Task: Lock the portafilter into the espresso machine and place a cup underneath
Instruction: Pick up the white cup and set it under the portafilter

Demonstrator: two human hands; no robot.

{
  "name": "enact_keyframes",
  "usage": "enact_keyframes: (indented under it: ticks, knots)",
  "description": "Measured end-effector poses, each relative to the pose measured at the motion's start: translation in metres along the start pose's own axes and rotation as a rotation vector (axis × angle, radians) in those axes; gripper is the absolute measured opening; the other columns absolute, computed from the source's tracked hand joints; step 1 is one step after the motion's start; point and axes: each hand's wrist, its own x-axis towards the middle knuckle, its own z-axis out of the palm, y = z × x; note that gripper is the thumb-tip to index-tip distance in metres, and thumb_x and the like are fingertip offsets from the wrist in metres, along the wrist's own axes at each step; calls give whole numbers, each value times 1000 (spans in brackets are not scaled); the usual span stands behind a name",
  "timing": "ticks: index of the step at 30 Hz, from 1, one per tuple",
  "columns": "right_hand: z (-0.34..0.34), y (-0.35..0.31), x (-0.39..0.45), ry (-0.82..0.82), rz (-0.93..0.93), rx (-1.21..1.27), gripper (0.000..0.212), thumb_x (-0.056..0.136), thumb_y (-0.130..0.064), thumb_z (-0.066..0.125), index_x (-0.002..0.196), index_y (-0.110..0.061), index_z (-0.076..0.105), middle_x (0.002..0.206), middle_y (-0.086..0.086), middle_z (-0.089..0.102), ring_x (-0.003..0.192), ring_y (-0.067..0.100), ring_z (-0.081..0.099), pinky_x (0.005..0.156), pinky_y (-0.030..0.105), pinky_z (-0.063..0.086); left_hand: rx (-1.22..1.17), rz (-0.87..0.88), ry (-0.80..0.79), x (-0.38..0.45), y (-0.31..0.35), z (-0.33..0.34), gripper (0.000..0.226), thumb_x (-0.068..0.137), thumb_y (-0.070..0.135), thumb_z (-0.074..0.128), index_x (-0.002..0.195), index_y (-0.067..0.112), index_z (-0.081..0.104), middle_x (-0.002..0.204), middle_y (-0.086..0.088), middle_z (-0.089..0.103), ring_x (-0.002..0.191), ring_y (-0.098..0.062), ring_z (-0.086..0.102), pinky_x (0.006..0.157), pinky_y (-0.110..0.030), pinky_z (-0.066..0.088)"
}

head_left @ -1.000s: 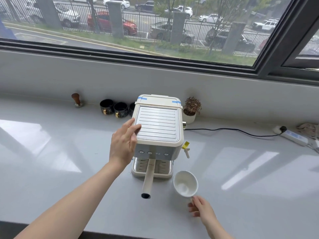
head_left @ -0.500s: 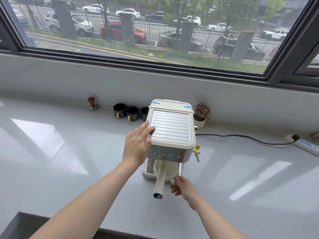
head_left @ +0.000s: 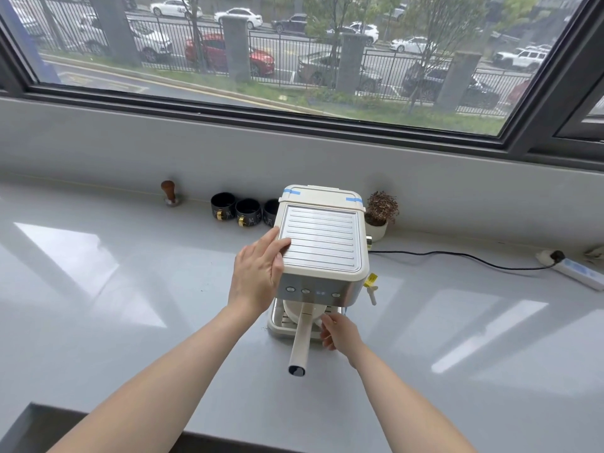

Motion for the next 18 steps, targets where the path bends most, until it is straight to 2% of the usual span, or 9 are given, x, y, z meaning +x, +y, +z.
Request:
enact_keyframes:
  ticks: [8,13,15,17,18]
  knots:
    - [2,7,0,73,4,90,28,96,-25,45,99,-4,63,71,8,61,52,16,53,45,17,44,-14,-6,2,0,0,-1,51,91,35,17,129,28,50,150,4,38,126,-18,41,105,-38,29]
    - [2,6,-5,93,7,120,24,95,-21,43,106,-8,60,78,9,62,55,17,55,47,17,45,-28,-3,-4,0,-1,-1,52,91,36,16,129,28,50,150,4,38,129,-18,40,106,-39,29]
    - [1,7,-8,133,27,117,22,94,-20,42,109,-11,55,89,11,64,61,20,56,52,23,47,-38,-3,-4,0,-1,0,52,91,36,16,129,28,50,150,4,38,129,-18,41,105,-39,30]
    - [-5,7,-15,220,25,39,26,93,-23,43,116,-12,51,101,9,63,77,24,58,65,34,48,-45,-5,-10,-1,-1,0,52,90,37,16,129,29,50,151,5,37,128,-19,41,106,-39,30]
    - [-10,6,-21,284,6,-6,29,94,-23,42,120,-12,49,103,7,61,84,25,57,70,35,46,-48,-8,-16,-1,-1,-1,53,90,38,15,129,30,49,151,5,36,128,-19,41,106,-39,30]
